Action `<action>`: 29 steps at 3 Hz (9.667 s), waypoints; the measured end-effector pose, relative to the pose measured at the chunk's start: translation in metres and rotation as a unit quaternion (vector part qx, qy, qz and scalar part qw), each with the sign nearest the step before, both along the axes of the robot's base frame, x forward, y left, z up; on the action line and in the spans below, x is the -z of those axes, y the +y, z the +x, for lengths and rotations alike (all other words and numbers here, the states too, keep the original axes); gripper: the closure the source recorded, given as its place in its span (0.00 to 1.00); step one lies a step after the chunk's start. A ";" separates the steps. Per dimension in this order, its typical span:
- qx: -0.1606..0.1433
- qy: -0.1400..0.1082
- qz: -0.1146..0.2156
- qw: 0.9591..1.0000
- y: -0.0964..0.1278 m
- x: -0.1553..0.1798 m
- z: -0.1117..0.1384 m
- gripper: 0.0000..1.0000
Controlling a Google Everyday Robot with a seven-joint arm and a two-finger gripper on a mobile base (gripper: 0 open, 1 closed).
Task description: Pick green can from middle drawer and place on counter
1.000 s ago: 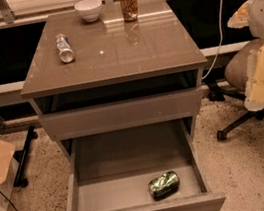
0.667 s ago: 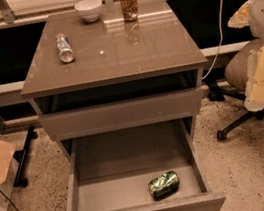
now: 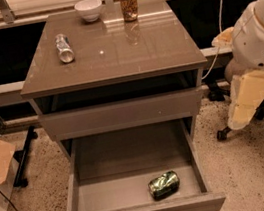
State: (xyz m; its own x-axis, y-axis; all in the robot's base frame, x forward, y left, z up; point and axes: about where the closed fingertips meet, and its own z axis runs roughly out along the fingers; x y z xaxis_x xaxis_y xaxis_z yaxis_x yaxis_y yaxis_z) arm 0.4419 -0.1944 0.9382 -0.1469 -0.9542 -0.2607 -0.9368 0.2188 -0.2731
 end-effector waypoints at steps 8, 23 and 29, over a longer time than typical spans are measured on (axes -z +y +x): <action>-0.049 0.033 0.135 0.989 0.048 0.291 0.096 0.00; -0.081 -0.008 0.187 0.979 0.016 0.250 0.112 1.00; -0.169 -0.266 0.026 0.949 0.026 -0.035 0.209 1.00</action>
Offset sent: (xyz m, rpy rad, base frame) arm 0.0528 0.0067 -0.1339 0.2359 0.0011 0.0739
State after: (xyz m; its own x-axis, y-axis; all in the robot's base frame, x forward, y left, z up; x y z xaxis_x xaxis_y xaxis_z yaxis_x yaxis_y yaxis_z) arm 0.6505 -0.1679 0.9727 0.3308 -0.9070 -0.2606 -0.6888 -0.0433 -0.7236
